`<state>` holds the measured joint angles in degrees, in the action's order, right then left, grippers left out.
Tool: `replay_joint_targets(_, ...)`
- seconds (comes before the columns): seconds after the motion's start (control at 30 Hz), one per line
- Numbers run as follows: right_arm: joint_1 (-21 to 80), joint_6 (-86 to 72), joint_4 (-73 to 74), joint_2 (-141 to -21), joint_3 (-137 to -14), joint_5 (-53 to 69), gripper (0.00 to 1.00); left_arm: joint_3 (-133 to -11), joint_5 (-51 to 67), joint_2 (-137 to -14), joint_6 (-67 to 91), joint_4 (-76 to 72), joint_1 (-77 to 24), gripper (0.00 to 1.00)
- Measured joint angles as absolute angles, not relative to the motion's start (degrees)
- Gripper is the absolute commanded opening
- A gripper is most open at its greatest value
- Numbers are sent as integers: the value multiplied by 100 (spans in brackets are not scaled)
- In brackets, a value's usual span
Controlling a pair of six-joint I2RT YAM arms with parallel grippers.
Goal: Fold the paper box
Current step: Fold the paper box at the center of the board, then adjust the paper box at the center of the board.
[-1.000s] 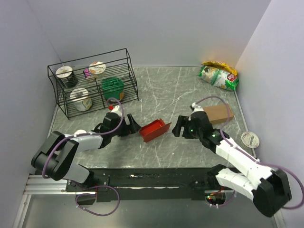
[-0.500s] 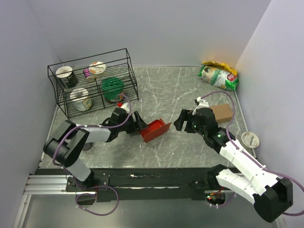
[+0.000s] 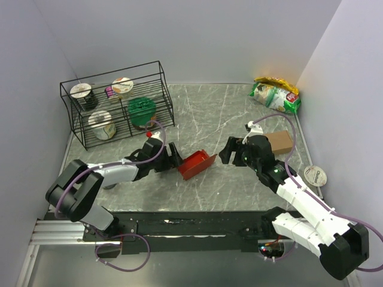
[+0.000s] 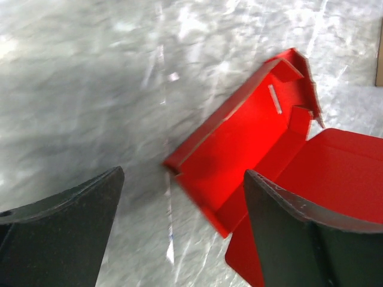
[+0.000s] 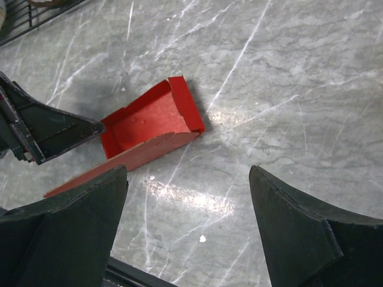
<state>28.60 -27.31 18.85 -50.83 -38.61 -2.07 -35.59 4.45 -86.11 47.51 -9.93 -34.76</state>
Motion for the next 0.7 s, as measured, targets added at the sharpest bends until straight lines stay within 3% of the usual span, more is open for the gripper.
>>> replay_joint_targets(0.13,2860,-2731,1765,-5120,-3861,-106,89,-3461,399,-8538,4919,-937,-3472,72)
replay_joint_targets(0.27,2860,-2729,1671,-5133,-3859,14,90,-3400,716,-8823,5212,-1428,-3465,66)
replay_joint_targets(0.37,2860,-2729,1621,-5116,-3852,115,90,-3413,1002,-9142,5415,-1890,-3470,55)
replay_joint_targets(0.43,2860,-2716,1599,-5083,-3833,139,90,-3468,1087,-9299,5474,-2023,-3470,42)
replay_joint_targets(0.7,2832,-2641,1619,-5041,-3813,117,91,-3710,1168,-9609,5472,-1981,-3529,39)
